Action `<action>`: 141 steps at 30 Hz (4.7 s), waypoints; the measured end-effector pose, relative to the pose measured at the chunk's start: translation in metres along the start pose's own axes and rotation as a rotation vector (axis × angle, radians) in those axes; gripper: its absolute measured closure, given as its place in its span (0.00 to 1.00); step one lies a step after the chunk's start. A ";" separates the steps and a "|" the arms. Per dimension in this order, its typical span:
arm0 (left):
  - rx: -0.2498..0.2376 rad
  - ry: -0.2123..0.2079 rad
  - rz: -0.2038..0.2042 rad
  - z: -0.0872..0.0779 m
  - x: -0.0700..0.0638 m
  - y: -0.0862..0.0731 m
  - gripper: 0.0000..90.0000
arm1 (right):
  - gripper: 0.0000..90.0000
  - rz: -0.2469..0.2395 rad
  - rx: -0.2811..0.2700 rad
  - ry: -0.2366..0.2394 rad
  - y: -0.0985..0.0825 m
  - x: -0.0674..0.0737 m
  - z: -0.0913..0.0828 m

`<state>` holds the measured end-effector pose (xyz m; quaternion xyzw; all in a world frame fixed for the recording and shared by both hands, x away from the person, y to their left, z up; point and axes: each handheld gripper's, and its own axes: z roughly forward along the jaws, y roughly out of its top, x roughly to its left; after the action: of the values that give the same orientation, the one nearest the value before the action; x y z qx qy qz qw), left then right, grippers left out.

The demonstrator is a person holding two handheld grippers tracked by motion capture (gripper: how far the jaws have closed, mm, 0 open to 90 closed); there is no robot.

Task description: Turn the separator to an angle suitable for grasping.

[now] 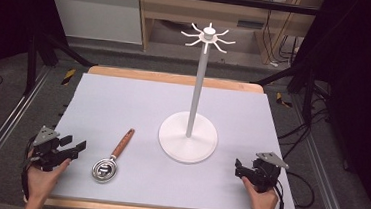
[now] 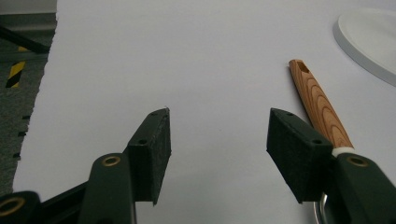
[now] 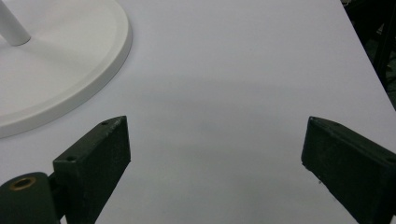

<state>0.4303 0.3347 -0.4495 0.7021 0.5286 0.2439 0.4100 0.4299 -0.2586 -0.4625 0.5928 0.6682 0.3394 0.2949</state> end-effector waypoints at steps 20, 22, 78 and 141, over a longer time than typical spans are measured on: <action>0.019 -0.051 0.042 -0.001 -0.018 0.011 0.44 | 0.09 -0.021 0.002 0.007 -0.001 0.003 -0.006; 0.030 -0.054 0.061 0.002 -0.023 0.014 0.44 | 0.09 -0.020 0.012 0.006 -0.001 0.002 -0.005; 0.316 -0.113 0.215 0.077 -0.087 0.054 0.48 | 0.10 -0.044 0.053 0.035 -0.001 0.007 -0.004; 0.559 -0.101 0.279 0.109 -0.101 0.056 0.64 | 0.11 -0.047 0.083 0.059 -0.001 0.005 -0.002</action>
<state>0.5133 0.1993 -0.4529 0.8646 0.4526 0.1077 0.1896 0.4270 -0.2534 -0.4623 0.5784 0.7037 0.3217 0.2583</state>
